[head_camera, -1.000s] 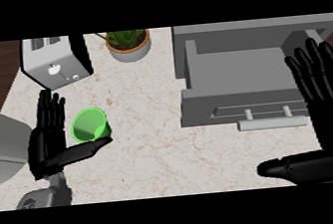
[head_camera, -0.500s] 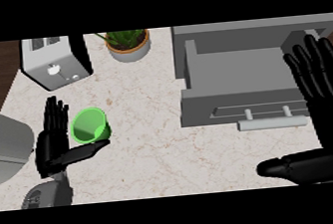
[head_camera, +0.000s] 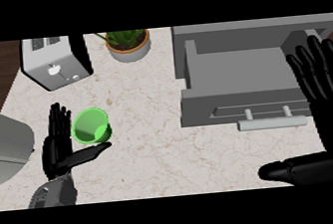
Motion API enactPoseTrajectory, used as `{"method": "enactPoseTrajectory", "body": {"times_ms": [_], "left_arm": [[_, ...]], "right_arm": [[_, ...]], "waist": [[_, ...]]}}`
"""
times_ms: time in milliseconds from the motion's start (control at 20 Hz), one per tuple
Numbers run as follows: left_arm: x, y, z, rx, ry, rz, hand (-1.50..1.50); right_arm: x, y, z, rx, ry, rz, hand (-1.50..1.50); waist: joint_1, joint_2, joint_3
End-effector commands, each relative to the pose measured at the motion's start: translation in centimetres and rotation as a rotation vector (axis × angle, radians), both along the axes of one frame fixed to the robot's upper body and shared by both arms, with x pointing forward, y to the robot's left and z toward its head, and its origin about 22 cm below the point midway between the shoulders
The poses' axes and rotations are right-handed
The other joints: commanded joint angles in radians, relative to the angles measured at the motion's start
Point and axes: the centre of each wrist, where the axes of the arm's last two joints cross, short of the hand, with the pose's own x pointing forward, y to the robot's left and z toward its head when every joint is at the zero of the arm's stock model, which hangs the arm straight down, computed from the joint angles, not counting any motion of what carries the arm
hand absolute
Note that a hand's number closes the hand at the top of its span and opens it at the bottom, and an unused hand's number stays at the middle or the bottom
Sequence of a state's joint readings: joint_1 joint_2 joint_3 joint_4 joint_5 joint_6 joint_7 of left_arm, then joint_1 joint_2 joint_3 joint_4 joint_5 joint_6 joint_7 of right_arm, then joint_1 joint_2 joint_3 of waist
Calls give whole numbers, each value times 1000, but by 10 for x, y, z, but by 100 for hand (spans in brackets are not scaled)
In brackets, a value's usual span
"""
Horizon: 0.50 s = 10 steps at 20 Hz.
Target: Pick up the cup, place it into the drawer and close the drawer
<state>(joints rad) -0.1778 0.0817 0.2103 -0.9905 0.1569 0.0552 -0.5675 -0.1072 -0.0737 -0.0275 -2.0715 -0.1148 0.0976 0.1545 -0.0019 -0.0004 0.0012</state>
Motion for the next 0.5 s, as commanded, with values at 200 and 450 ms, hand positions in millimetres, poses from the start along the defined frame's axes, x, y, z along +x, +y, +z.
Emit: {"method": "enactPoseTrajectory", "body": {"times_ms": [200,450], "left_arm": [[0,9,-18,-9,37,22,-150],[-14,23,-42,-19,26,12,-150]], "right_arm": [[-14,12,5,6,-2,15,-150],[-15,-7,9,-14,11,31,-150]], "waist": [[-2,0,-1],[-5,1,-2]]}}
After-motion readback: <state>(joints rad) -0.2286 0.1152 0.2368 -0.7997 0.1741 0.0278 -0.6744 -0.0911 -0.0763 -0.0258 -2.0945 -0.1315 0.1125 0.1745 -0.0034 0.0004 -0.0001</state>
